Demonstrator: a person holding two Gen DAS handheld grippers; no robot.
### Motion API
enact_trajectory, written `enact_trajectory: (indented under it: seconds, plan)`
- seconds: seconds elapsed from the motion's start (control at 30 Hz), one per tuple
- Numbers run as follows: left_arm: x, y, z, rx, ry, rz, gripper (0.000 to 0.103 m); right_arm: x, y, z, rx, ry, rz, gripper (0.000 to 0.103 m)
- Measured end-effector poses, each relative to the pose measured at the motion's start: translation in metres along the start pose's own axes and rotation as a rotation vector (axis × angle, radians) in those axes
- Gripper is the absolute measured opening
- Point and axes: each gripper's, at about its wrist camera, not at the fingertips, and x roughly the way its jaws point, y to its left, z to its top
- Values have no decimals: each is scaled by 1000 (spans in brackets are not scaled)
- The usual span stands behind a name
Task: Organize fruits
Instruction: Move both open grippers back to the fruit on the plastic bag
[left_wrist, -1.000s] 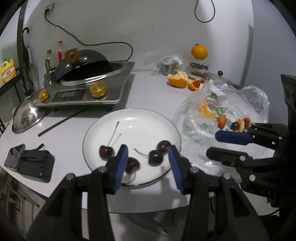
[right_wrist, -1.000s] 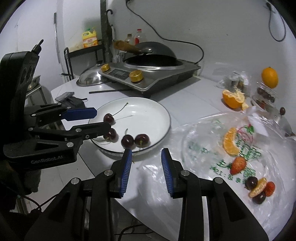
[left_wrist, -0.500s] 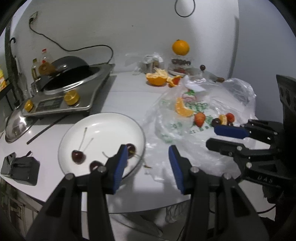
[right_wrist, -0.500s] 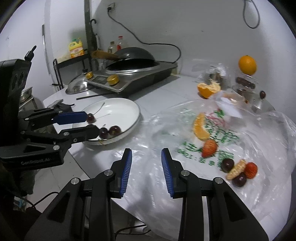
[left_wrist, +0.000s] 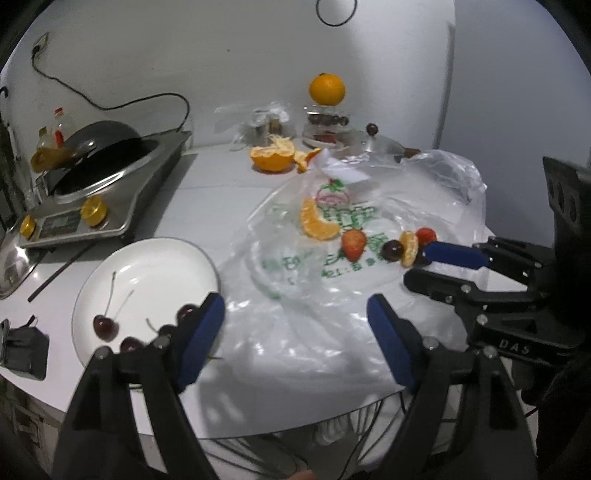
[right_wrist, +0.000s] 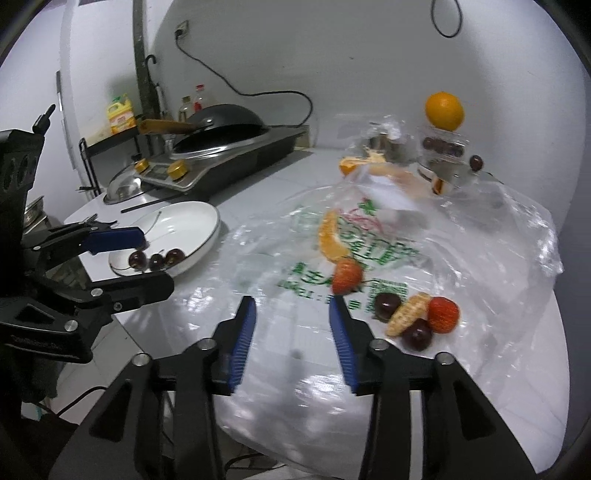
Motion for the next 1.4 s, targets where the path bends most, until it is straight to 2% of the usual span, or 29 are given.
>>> enact_trajectory:
  seconds: [0.77,1.4]
  plan:
    - [40,-55,16,86,55,-11,81,-7,-72,-15,91,1,-54,46]
    - [76,-88,31,170,72,-18,81,14,-120,-16,153,31,-53,46]
